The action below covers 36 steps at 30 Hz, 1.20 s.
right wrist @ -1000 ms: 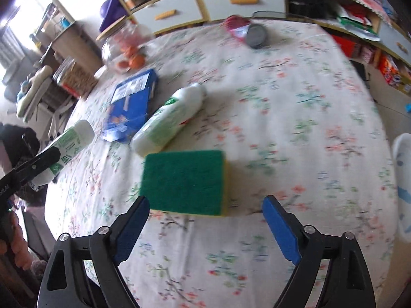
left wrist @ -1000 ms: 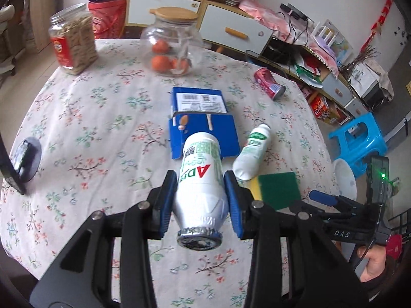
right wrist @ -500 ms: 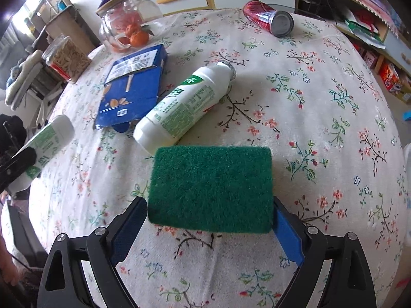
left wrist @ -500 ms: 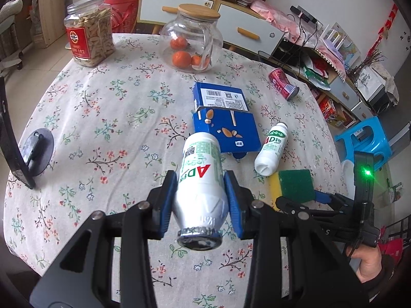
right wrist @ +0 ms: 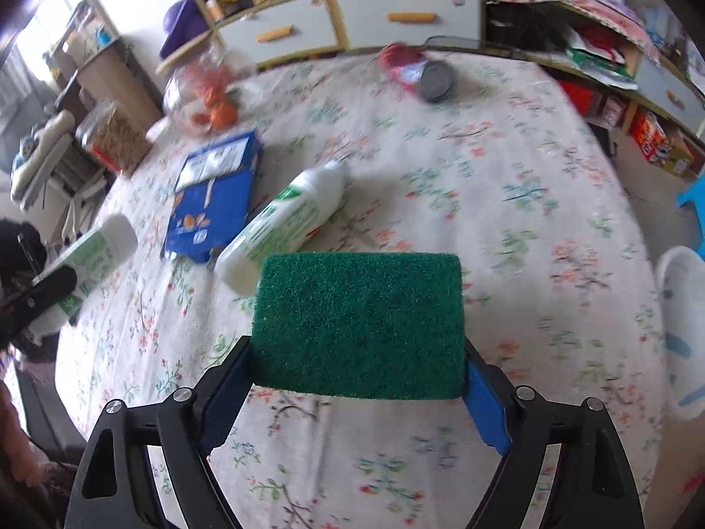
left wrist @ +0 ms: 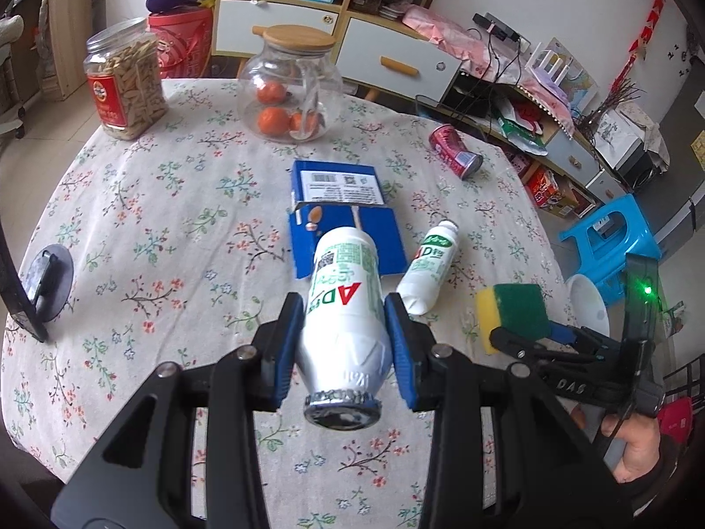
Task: Collect trash
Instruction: 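Grasp the green-and-yellow sponge with the right gripper while the left gripper holds the bottle, then carry the sponge into the bucket and release it while the left gripper carries the bottle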
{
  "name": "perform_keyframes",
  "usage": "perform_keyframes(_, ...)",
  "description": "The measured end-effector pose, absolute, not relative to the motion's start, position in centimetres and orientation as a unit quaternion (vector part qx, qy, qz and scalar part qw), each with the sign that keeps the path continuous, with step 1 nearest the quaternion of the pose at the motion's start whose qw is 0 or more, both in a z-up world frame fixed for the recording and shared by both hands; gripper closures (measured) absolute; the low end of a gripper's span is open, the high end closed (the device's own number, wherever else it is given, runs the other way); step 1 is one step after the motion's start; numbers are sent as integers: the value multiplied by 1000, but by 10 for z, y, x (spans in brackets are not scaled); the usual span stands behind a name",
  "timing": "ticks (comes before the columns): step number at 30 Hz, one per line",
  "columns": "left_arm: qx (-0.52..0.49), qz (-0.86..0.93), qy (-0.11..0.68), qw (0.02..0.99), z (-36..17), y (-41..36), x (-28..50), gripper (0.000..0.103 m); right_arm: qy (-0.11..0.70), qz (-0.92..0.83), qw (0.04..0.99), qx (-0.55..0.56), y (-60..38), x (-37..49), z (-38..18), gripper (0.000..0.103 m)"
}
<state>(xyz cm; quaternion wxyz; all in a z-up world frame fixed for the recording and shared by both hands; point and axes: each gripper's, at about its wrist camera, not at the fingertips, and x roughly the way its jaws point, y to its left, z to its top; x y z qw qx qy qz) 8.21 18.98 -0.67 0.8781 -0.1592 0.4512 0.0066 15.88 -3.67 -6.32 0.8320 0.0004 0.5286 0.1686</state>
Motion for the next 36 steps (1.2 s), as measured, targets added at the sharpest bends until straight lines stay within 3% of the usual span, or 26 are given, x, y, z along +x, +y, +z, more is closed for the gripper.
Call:
perform_keyframes(20,-141,-55,458,876,-8,92,128,63,507,-17,850,143,-271,189,-33,15)
perform_keyframes(31,-144,-101,476,862,-17,29,153,63,508,-52,839,188,-335,189,-40,14)
perform_keyframes(33,-148,-115,478,858,-18,17,157,63,506,-48,841,188,-339,188,-39,8)
perform_keyframes(36,-140,-131,473,860,-15,-2,161,63,502,-44,844,182,-344,186,-37,7)
